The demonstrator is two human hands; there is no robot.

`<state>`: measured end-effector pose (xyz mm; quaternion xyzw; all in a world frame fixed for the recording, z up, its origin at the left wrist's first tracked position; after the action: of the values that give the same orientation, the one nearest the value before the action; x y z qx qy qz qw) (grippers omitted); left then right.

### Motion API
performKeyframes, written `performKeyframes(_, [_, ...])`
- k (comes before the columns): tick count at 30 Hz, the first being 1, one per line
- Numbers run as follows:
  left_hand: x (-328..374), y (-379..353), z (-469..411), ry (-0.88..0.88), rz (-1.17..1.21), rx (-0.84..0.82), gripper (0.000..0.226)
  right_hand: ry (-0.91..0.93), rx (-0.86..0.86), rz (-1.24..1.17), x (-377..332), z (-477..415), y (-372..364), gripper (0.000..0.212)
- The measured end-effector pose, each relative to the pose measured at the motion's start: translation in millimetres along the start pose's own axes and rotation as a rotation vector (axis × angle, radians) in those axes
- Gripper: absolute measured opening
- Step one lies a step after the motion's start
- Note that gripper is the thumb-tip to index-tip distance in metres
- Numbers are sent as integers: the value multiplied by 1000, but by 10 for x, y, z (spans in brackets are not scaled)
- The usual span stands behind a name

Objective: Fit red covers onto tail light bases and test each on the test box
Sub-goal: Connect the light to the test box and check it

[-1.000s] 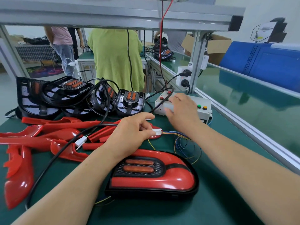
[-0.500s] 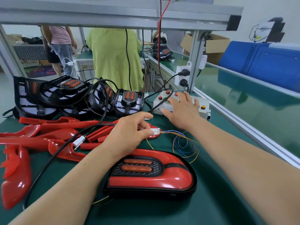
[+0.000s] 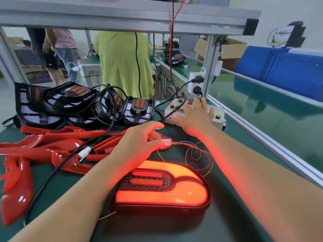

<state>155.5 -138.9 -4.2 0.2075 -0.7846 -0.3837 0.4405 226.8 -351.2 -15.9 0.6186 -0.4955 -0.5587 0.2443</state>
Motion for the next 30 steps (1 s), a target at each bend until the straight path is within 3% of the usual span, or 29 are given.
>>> performKeyframes(11, [2, -2, 2, -7, -24, -5, 47, 57, -47, 118, -38, 127, -2, 61])
performKeyframes(30, [20, 7, 6, 17, 12, -17, 46, -8, -118, 124, -83, 139, 13, 73])
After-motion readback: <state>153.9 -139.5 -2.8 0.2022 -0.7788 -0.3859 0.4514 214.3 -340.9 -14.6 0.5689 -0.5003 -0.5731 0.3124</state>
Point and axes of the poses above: each hand's wrist, its own z-axis away from the middle knuckle, its own y-axis out of the back of the hand, x = y × z, the point moved 9 cm from there along -z, towards the middle knuckle, and after that the axes turned 15 degrees about -z, right-handed, at the moved point
